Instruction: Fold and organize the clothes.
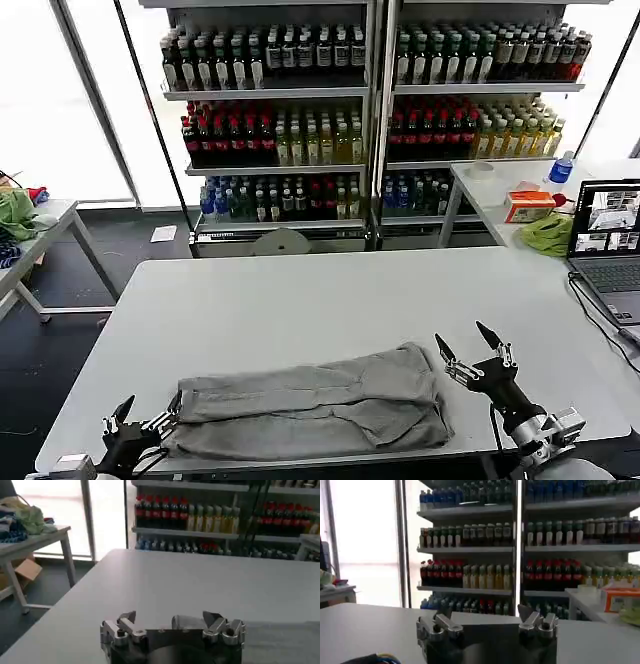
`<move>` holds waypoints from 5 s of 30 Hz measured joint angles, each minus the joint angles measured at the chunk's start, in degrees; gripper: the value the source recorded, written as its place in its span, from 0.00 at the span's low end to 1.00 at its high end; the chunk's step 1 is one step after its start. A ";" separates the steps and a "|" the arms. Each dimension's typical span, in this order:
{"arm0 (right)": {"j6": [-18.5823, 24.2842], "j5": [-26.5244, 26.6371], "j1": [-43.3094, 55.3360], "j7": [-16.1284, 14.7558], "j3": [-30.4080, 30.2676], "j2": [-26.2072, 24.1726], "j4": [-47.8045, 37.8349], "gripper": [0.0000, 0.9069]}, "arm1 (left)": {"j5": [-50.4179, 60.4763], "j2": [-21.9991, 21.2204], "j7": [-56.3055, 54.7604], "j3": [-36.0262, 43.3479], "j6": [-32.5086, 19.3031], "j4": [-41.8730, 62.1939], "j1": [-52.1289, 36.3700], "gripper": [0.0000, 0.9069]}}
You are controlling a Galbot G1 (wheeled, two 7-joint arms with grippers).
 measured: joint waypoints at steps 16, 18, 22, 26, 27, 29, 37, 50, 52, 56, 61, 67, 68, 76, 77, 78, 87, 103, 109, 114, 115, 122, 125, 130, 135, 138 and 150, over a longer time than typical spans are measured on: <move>3.28 2.49 0.59 -2.34 -0.77 -2.54 -2.50 1.00 | 2.64 -6.08 -1.85 6.60 -4.84 8.13 -2.93 0.04; 3.34 2.84 0.78 -2.44 -0.98 -2.79 -2.61 1.00 | 2.76 -6.42 -1.85 6.78 -5.25 8.80 -3.14 0.01; 3.48 3.32 1.20 -2.51 -1.19 -3.06 -2.97 1.00 | 2.66 -7.01 -1.91 7.02 -5.65 9.90 -3.59 0.01; 3.53 3.85 1.59 -2.43 -1.37 -3.30 -3.18 1.00 | 2.37 -7.57 -1.72 7.85 -6.02 10.29 -3.42 0.02; 3.53 3.98 1.69 -2.38 -1.39 -3.34 -3.18 1.00 | 2.37 -7.76 -1.64 8.10 -6.14 10.38 -3.40 0.02; 3.51 4.25 1.82 -2.30 -1.45 -3.43 -3.18 1.00 | 2.35 -8.16 -1.50 8.64 -6.34 10.63 -3.43 0.02; 3.41 4.88 2.29 -2.24 -1.70 -3.60 -3.45 1.00 | 1.57 -8.68 -0.96 9.45 -7.27 11.05 -4.22 0.02; 2.80 5.71 4.23 -1.74 -3.04 -3.84 -4.46 1.00 | -2.35 -7.08 -0.92 5.33 -6.52 8.76 -6.17 0.01; 2.79 5.77 4.43 -1.70 -3.28 -3.91 -4.63 1.00 | -2.78 -6.30 -0.55 3.55 -6.31 8.74 -6.71 0.01; 2.77 5.96 4.98 -1.60 -3.66 -4.16 -5.02 1.00 | -3.18 -3.99 0.69 -1.08 -5.71 9.49 -7.72 0.01; 2.71 6.19 5.66 -1.50 -4.01 -4.53 -5.21 1.00 | -2.02 -0.08 3.72 -8.28 -4.90 11.87 -8.87 0.01; 2.73 6.36 5.60 -1.45 -3.99 -4.60 -5.29 1.00 | -0.48 5.15 7.45 -16.73 -4.12 15.99 -9.91 0.01; 2.72 6.43 5.59 -1.42 -3.90 -4.60 -5.23 1.00 | -0.37 5.97 8.01 -17.93 -3.91 16.61 -10.00 0.01; 2.27 6.80 5.91 -1.14 -3.84 -4.12 -4.42 1.00 | -0.07 10.19 9.50 -23.16 -2.62 17.24 -9.29 0.02; 2.26 6.79 5.79 -1.14 -3.79 -4.02 -4.34 1.00 | -0.31 10.26 9.47 -23.12 -2.40 16.55 -9.19 0.02; 2.26 6.80 5.70 -1.14 -3.76 -3.91 -4.34 1.00 | -0.67 10.29 9.26 -22.89 -2.08 15.60 -9.17 0.02; 2.40 6.51 4.52 -1.17 -3.13 -3.42 -4.09 1.00 | -9.44 9.78 2.28 -11.53 1.91 5.77 -10.25 0.02; 1.82 5.69 2.80 -1.04 -1.69 -2.66 -4.01 1.00 | -16.47 7.93 -4.57 13.80 5.71 4.74 -14.99 1.00; 1.41 5.57 3.13 -0.85 -1.44 -2.30 -4.26 1.00 | -17.01 7.06 -5.14 19.12 7.05 6.42 -17.13 1.00; 1.23 5.56 3.11 -0.78 -1.48 -2.08 -4.28 1.00 | -18.01 7.30 -5.42 20.69 8.07 6.19 -17.97 1.00; 1.22 5.56 3.11 -0.79 -1.53 -2.07 -4.28 1.00 | -18.36 7.49 -5.51 20.68 8.18 5.83 -17.96 1.00; 1.20 5.69 3.49 -0.78 -1.97 -2.35 -4.44 1.00 | -21.26 9.57 -5.49 17.24 8.66 1.13 -16.72 1.00; 1.29 5.71 3.69 -0.81 -2.19 -2.61 -4.53 1.00 | -21.89 9.81 -4.55 13.76 8.72 -0.15 -16.16 1.00; 1.57 5.81 3.92 -0.91 -2.56 -2.97 -4.85 1.00 | -19.69 9.17 -1.97 6.89 7.49 0.74 -14.94 1.00; 1.64 5.97 4.39 -0.91 -3.00 -3.35 -5.16 1.00 | -14.40 7.33 0.15 2.80 4.87 3.88 -13.34 1.00; 1.55 6.16 4.71 -0.89 -3.28 -3.55 -5.16 1.00 | -11.34 5.89 0.88 1.55 3.09 5.90 -12.32 1.00; 0.96 7.58 6.33 -0.66 -4.14 -4.70 -5.38 1.00 | -5.31 2.03 2.08 -0.15 -0.50 11.79 -10.63 1.00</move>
